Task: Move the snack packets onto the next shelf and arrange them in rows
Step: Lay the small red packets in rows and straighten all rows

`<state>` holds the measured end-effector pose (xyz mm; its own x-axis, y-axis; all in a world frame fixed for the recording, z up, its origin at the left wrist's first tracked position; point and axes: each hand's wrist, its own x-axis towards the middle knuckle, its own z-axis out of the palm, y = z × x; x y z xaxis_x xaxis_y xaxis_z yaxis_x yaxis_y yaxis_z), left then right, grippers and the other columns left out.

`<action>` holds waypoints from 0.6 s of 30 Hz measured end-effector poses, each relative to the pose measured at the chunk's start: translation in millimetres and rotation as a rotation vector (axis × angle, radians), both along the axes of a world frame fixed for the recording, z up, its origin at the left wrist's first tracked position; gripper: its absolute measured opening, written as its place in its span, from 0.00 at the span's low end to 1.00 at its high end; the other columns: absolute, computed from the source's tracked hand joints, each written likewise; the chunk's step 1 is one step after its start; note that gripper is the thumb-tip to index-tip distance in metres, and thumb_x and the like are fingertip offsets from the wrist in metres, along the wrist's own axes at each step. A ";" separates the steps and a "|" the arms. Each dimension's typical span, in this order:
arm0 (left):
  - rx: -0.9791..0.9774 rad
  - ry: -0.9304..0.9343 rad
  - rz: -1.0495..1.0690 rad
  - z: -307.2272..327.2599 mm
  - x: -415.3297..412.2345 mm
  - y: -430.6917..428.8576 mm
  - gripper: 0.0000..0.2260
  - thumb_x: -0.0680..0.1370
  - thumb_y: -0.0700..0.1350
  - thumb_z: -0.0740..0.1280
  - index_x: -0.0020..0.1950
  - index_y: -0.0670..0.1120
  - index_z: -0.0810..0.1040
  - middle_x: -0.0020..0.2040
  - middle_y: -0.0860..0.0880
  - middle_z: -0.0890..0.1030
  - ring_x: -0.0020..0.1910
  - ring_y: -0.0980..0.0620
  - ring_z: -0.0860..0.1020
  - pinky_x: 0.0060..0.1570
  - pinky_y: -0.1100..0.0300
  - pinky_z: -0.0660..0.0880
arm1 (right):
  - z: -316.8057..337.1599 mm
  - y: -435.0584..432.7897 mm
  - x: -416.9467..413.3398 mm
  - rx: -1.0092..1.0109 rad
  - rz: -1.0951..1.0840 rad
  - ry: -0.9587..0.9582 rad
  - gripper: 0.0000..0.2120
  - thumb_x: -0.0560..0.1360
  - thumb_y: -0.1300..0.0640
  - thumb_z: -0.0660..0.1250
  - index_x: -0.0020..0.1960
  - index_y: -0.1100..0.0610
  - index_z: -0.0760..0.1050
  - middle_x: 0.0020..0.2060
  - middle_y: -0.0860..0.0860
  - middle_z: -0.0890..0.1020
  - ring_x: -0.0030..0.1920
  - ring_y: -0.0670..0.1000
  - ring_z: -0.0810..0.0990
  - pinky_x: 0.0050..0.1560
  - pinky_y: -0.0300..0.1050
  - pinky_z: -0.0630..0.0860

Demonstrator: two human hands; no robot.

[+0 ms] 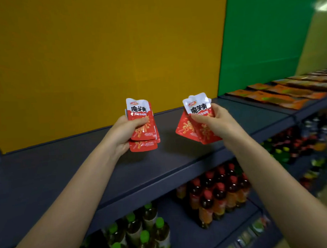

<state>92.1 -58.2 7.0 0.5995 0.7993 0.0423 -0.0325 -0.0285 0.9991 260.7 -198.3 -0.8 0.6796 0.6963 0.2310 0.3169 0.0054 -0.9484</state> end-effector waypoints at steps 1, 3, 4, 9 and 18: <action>0.009 -0.003 -0.042 0.1 20.0 -13.8 0.04 0.76 0.40 0.66 0.50 0.47 0.76 0.42 0.48 0.81 0.40 0.52 0.80 0.38 0.59 0.78 | -1.5 -22.8 14.2 0.000 -0.056 0.008 0.14 0.71 0.52 0.71 0.55 0.52 0.73 0.45 0.47 0.80 0.43 0.44 0.79 0.40 0.40 0.73; 0.023 -0.012 -0.132 -1.4 60.2 -44.6 0.03 0.76 0.40 0.67 0.48 0.47 0.76 0.43 0.48 0.81 0.41 0.52 0.80 0.41 0.58 0.78 | -5.7 -69.2 41.6 -0.006 -0.150 0.032 0.16 0.71 0.53 0.71 0.57 0.52 0.72 0.49 0.49 0.81 0.47 0.48 0.80 0.48 0.45 0.76; 0.024 -0.018 -0.178 -3.5 80.7 -61.3 0.03 0.75 0.41 0.67 0.48 0.47 0.76 0.43 0.48 0.82 0.41 0.51 0.80 0.43 0.57 0.78 | -8.2 -92.9 55.5 -0.005 -0.184 0.042 0.16 0.71 0.53 0.71 0.57 0.52 0.73 0.50 0.49 0.81 0.48 0.49 0.80 0.50 0.46 0.77; -0.016 -0.013 -0.358 -28.9 178.3 -154.0 0.14 0.74 0.41 0.68 0.59 0.41 0.75 0.44 0.46 0.82 0.40 0.50 0.81 0.39 0.56 0.77 | -24.7 -214.2 115.1 0.017 -0.319 0.097 0.15 0.73 0.55 0.70 0.58 0.52 0.74 0.47 0.49 0.83 0.44 0.48 0.81 0.42 0.42 0.77; -0.127 0.082 -0.611 -104.2 315.0 -305.8 0.10 0.75 0.39 0.67 0.55 0.42 0.75 0.42 0.46 0.82 0.38 0.50 0.81 0.38 0.58 0.76 | -99.0 -381.9 208.1 0.044 -0.622 0.253 0.13 0.72 0.59 0.70 0.56 0.56 0.75 0.46 0.52 0.82 0.43 0.49 0.80 0.44 0.43 0.76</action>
